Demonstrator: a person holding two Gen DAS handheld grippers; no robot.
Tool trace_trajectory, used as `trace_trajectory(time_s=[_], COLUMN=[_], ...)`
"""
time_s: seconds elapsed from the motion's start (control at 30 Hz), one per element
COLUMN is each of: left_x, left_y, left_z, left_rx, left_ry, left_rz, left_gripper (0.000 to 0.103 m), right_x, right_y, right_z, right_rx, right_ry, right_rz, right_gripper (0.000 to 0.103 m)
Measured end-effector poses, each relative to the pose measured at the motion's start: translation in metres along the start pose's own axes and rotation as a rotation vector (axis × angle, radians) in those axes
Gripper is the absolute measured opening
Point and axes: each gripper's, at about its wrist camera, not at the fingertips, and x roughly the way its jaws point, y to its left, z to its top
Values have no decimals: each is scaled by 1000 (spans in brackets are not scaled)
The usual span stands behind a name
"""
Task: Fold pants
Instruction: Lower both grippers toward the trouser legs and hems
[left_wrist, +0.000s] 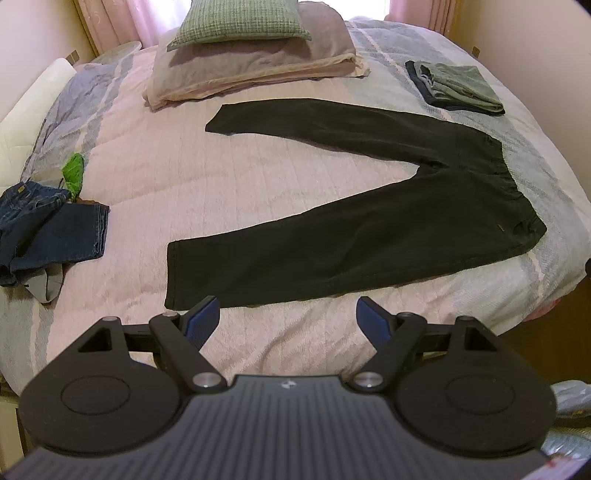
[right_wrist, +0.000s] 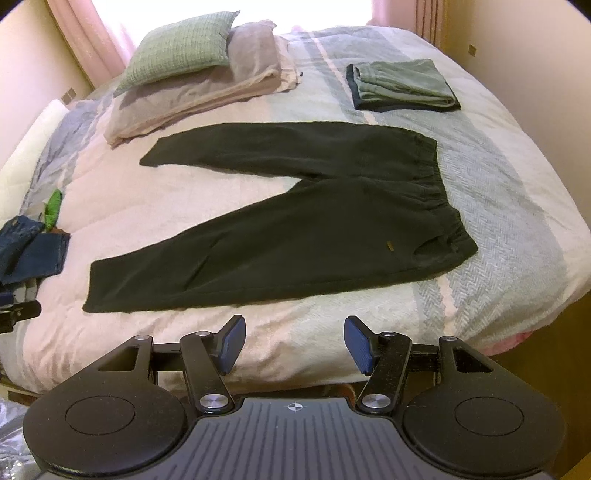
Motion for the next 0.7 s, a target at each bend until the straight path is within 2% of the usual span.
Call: trace_trajectory(time_s=[0.33, 0.5, 0.7], left_x=[9, 22, 50], left_y=[10, 4, -19], left_z=[14, 39, 86], left_rx=[-69, -91, -85], left_ry=[-7, -9, -2], left_rz=[38, 59, 62], left_gripper=[78, 78, 78], right_x=[24, 42, 70], right_y=[14, 8, -17], right_z=[36, 64, 106], right_rx=[-118, -156, -165], right_ry=[3, 5, 19], right_rz=[-2, 10, 18], right_gripper=[57, 56, 57])
